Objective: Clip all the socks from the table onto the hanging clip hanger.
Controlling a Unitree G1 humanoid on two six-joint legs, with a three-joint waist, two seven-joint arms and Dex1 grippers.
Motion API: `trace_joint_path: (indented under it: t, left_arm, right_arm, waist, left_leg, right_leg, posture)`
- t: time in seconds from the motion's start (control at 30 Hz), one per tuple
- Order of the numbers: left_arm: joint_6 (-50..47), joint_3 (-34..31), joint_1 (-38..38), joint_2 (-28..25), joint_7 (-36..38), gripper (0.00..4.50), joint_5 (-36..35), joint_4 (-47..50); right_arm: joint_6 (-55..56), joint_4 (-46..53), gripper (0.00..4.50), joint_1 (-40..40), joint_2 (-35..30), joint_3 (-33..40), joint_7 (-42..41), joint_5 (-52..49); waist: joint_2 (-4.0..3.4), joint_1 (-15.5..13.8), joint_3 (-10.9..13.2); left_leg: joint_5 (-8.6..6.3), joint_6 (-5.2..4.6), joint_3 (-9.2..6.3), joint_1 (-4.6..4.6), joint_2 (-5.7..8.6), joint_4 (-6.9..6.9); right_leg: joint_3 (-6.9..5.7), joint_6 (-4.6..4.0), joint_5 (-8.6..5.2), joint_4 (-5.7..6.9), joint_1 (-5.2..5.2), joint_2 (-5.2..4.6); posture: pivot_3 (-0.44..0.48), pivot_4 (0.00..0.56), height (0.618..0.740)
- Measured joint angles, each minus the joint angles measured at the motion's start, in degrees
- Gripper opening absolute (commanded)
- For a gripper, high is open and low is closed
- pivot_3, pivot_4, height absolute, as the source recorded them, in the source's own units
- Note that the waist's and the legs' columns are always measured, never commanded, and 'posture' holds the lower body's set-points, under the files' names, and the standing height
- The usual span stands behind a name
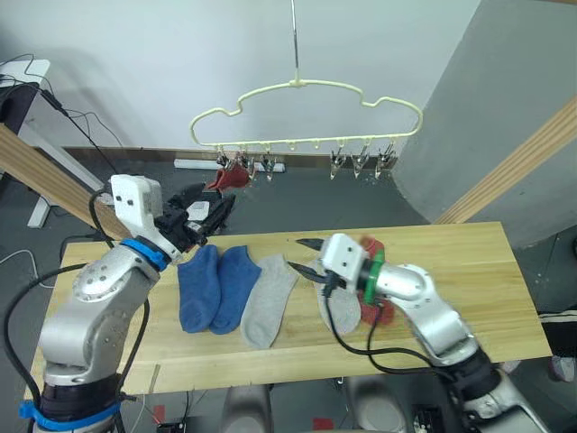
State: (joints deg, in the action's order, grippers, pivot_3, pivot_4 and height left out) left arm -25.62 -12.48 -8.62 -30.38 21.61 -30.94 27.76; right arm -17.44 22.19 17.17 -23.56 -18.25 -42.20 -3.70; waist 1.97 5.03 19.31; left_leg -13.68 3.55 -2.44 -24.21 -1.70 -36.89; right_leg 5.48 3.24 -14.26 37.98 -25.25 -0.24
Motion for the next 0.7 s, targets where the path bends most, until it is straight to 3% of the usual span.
trace_joint_path:
  t: [0.27,0.6,0.7]
  left_arm:
    - [10.0,7.5,1.9,8.8,-2.5,3.19,10.1,0.7]
    - [13.5,9.8,0.6,15.3,-6.5,3.19,15.5,-1.5]
    - [13.9,9.8,0.8,16.3,-6.6,2.62,15.8,-1.5]
  right_arm:
    - [-10.2,11.8,2.09,-2.4,-12.2,19.5,-6.3,-19.0]
    - [-18.3,15.5,2.09,-3.1,-18.8,25.8,-5.3,-27.4]
    - [-19.2,15.8,2.11,-3.2,-19.1,26.0,-4.6,-28.4]
  waist:
    - [0.04,0.2,0.1]
    - [0.12,1.2,0.1]
    - [0.12,1.5,0.1]
  left_leg:
    - [0.01,-0.03,0.06,0.02,0.02,-0.08]
    - [0.01,-0.05,0.10,0.01,0.02,-0.09]
    - [0.01,-0.05,0.10,0.02,0.02,-0.09]
  right_leg:
    - [0.07,0.03,-0.01,0.01,0.06,0.08]
    - [0.11,0.20,-0.11,-0.03,0.08,0.11]
    - [0.11,0.20,-0.11,-0.03,0.08,0.11]
  posture:
    - [-0.199,0.366,0.740]
    - [-0.258,0.372,0.740]
    - [-0.261,0.372,0.740]
